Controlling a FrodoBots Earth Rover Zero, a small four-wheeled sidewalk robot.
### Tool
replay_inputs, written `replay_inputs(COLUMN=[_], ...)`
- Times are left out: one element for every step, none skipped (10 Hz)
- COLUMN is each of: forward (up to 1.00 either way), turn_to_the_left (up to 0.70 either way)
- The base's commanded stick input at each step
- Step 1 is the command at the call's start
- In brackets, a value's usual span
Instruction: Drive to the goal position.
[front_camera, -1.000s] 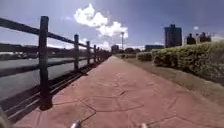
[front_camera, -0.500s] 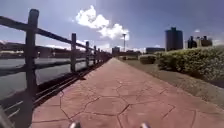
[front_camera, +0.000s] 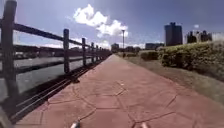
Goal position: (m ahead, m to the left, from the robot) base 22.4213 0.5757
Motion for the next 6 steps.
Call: replay_inputs(forward=[0.85,0.85,0.85,0.85,0.85,0.85], turn_to_the_left=[0.00,0.00,0.00,0.00,0.00,0.00])
